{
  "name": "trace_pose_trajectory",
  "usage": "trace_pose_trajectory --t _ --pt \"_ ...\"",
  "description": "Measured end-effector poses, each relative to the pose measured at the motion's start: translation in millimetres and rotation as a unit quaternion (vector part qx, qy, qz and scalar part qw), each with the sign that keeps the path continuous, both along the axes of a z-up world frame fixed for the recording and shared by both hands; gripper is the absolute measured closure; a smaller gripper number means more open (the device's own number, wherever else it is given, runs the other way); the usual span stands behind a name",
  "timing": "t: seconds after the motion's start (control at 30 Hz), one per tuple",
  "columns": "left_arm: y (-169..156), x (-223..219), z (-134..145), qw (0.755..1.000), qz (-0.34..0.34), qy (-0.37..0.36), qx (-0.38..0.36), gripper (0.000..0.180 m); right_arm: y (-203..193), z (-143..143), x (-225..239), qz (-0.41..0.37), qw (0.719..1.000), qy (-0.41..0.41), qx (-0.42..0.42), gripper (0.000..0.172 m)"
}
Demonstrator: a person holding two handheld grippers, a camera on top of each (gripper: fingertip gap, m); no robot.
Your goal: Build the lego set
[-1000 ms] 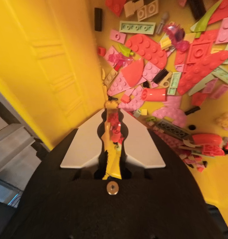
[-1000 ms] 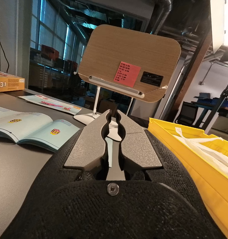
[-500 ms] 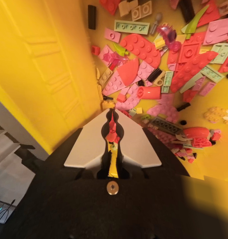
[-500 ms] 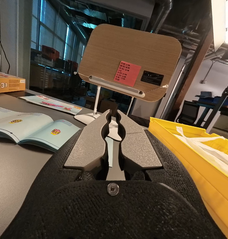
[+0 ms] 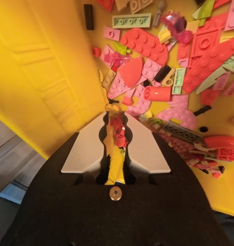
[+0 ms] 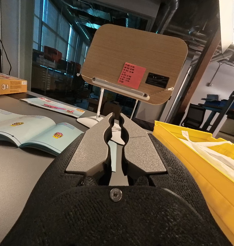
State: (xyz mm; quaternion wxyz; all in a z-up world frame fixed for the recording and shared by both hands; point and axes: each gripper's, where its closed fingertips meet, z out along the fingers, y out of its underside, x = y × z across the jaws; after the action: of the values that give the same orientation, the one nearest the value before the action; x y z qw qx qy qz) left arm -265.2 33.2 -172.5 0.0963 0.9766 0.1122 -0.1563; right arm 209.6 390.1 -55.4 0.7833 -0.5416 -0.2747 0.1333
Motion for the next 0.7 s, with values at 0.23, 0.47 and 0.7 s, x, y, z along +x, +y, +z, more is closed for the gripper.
trace_pose_trajectory --t 0.23,0.47,0.7 --pt "2 -3 -4 0.999 0.006 -0.026 0.020 0.172 0 0 -1 0.001 1.000 -0.002 0.000 0.168" --pt "16 2 15 0.993 -0.028 -0.027 0.108 0.172 0 0 -1 0.001 1.000 -0.001 0.001 0.168" --pt "77 88 138 0.868 -0.141 -0.070 0.471 0.172 -5 7 -3 0.007 1.000 -0.002 0.019 0.167"
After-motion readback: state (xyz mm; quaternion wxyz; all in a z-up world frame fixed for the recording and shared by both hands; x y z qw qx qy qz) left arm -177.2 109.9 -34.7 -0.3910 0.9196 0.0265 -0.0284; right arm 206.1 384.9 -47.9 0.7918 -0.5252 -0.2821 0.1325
